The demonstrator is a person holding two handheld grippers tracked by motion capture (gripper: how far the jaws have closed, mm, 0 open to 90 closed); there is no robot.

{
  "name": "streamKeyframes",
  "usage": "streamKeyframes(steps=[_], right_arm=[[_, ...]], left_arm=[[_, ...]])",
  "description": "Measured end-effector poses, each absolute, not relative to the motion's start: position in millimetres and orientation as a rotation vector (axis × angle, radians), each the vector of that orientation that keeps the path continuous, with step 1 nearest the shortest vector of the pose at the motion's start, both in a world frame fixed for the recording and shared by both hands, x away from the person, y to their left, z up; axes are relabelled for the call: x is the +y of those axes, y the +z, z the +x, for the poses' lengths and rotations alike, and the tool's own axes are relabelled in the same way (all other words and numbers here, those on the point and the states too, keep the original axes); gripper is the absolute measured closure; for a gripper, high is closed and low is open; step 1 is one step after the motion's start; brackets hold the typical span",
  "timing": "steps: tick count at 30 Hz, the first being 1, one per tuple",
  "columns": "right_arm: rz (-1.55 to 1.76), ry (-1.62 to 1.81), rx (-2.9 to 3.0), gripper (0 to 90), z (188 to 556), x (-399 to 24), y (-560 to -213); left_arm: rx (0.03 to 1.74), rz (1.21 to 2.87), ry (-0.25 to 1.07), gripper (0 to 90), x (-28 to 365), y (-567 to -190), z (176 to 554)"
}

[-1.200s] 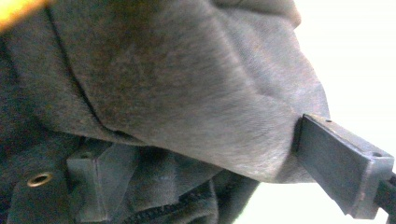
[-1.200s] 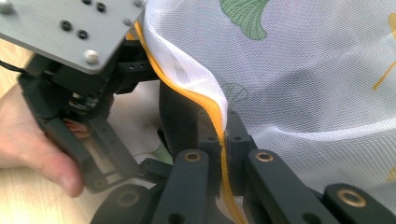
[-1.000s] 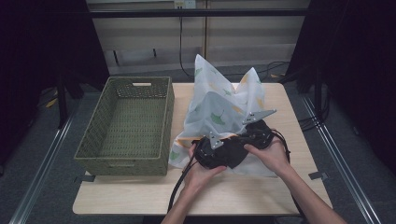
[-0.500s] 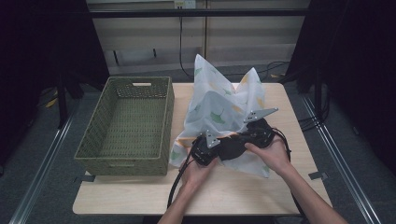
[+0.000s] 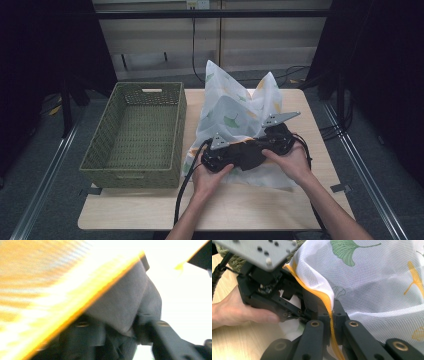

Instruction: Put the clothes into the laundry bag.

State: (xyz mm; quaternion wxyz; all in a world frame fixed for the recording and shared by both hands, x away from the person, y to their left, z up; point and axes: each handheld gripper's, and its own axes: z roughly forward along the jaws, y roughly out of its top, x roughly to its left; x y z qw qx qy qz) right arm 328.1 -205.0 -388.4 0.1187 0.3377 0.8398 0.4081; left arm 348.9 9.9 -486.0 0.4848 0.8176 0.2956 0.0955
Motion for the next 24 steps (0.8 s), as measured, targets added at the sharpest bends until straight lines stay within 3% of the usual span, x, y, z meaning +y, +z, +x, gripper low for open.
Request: streamKeyframes(steps=[3, 8, 17, 19, 20, 21, 22, 24], right_arm=[[0.986, 1.194, 2.463, 88.9, 328.6, -203.8, -388.7], [0.984, 1.182, 2.464, 88.8, 327.9, -202.8, -389.7], [0.995, 1.168, 2.472, 88.9, 328.1, -204.0, -393.4], [0.994, 1.169, 2.478, 88.9, 328.4, -204.0, -394.0], [0.993, 1.160, 2.476, 88.9, 327.4, -202.6, -394.4], [0.988, 1.163, 2.477, 88.9, 326.7, -201.8, -394.2], [0.987, 1.163, 2.478, 88.9, 325.9, -201.2, -393.2], [0.984, 1.167, 2.472, 88.9, 325.9, -200.4, -391.3]], left_arm=[[0.713, 2.075, 0.338, 67.0, 3.7, -488.9, 348.3], [0.780, 2.106, 0.333, 49.7, -3.0, -499.9, 350.8], [0.751, 2.145, 0.452, 40.6, -8.8, -508.0, 346.1], [0.772, 2.124, 0.427, 43.5, -8.6, -509.1, 347.3], [0.749, 2.149, 0.462, 69.1, -6.9, -508.8, 347.6], [0.744, 2.160, 0.479, 79.7, -7.3, -508.7, 347.5], [0.751, 2.152, 0.474, 85.6, -7.1, -508.5, 347.8], [0.773, 2.130, 0.484, 87.4, -6.6, -506.7, 347.6]])
